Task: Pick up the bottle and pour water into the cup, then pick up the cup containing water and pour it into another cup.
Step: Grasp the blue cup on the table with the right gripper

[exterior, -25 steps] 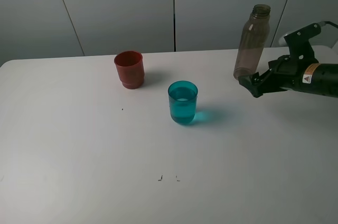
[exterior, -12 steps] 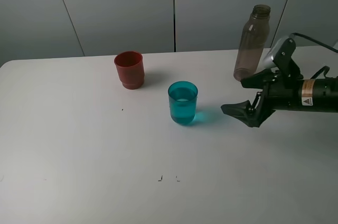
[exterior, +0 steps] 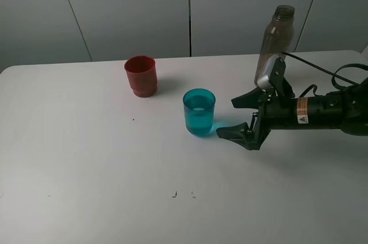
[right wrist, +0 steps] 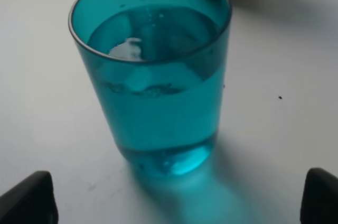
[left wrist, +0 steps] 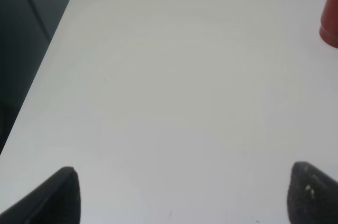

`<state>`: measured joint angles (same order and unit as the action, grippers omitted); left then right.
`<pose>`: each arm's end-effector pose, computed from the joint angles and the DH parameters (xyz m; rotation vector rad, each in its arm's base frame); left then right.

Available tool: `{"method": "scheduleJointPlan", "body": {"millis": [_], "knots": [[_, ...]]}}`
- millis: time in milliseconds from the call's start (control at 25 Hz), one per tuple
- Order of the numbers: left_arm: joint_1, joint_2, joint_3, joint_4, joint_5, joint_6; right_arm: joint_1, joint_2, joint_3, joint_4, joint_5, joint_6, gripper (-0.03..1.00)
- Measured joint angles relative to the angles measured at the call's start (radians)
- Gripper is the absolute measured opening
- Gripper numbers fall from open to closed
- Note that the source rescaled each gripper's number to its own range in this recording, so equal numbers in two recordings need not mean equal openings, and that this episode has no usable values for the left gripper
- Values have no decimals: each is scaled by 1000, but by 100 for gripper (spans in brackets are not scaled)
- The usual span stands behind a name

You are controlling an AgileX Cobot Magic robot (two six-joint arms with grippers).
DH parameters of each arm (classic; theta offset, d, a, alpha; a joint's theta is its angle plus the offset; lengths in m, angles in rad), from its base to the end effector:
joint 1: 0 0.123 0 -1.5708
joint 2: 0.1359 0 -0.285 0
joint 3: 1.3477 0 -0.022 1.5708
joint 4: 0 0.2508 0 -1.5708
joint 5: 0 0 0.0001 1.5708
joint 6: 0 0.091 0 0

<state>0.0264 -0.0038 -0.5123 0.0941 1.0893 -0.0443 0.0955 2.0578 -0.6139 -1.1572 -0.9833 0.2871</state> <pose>-0.0085 0.0074 0.2786 -0.0795 2.0531 0.1017 0.2736 0.0958 0.0712 -1.0968 1.8435 0.7283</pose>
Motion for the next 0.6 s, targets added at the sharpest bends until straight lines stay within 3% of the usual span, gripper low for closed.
{"method": "scheduleJointPlan", "body": {"millis": [600], "knots": [[0, 0, 0, 0, 0, 0, 85, 115, -133, 48, -28, -14, 100]]}}
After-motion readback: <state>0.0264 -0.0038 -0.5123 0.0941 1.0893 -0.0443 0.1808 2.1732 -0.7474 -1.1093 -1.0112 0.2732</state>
